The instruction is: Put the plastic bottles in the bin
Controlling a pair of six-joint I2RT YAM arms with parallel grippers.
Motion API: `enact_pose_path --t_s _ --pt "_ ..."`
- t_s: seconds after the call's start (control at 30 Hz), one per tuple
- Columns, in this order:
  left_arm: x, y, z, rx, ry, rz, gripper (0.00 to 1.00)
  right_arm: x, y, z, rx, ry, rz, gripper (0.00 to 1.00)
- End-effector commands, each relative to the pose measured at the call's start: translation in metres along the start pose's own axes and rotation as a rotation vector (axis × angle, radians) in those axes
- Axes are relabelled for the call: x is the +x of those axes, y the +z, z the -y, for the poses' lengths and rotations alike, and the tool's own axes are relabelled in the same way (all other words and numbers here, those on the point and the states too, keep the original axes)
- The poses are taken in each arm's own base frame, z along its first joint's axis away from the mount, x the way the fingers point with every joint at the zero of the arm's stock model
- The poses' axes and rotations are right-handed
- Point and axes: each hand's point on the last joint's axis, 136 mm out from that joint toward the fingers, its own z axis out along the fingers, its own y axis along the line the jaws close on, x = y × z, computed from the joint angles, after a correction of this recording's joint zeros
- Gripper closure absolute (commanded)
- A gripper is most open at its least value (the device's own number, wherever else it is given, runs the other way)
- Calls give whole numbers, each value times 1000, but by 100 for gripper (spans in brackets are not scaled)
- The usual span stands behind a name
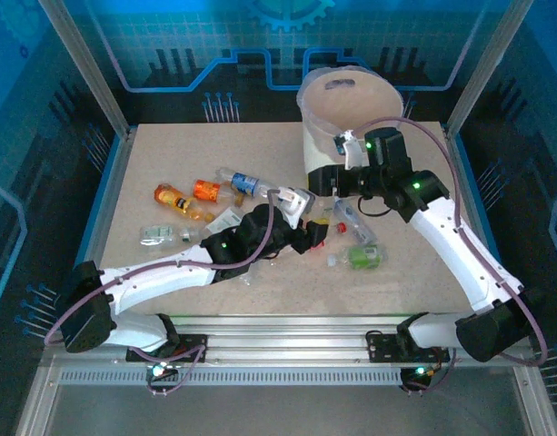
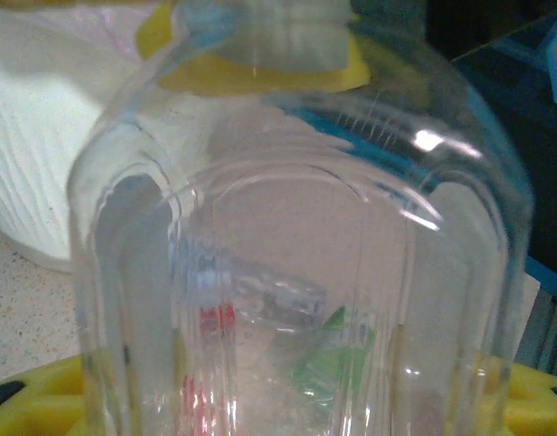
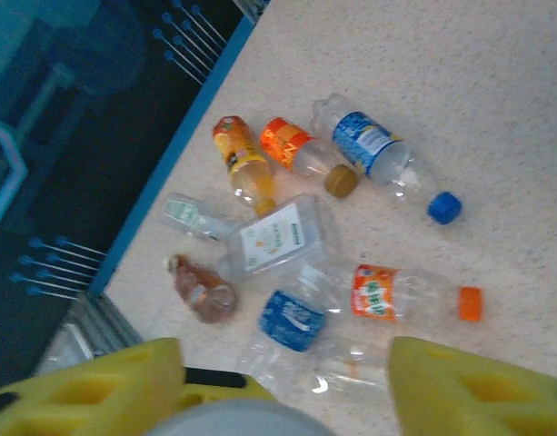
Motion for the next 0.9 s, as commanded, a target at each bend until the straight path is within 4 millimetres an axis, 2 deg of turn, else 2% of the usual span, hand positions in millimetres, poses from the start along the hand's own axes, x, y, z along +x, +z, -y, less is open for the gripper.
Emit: enact_pose_path --t_s 0.0,0.07,0.1,0.17,0.3,0.47,0.6,0.77,0.87 --pt "-28 -2 7 28 16 78 47 -14 -2 -16 -48 -33 38 54" --pt "-29 -3 4 21 13 81 39 -18 -3 -19 -54 -37 47 69" --pt "-30 -4 3 17 10 84 30 -20 -4 -19 -53 -40 51 76" --pt "-33 -7 -1 1 9 96 2 -29 -8 -23 -49 -59 69 86" --pt "-39 -18 -7 -29 19 141 1 -57 -21 -27 13 -131 123 90" --pt "-38 -35 -15 -47 16 188 1 -114 -44 -24 178 -239 248 90" --pt "-28 -42 -27 -99 -8 180 1 -163 -57 -21 294 -301 360 89" --pt "-14 -50 -45 -173 -67 174 1 -210 -61 -2 447 -328 455 88" --pt "-8 -53 -48 -181 -93 177 1 -234 -64 23 566 -317 507 89"
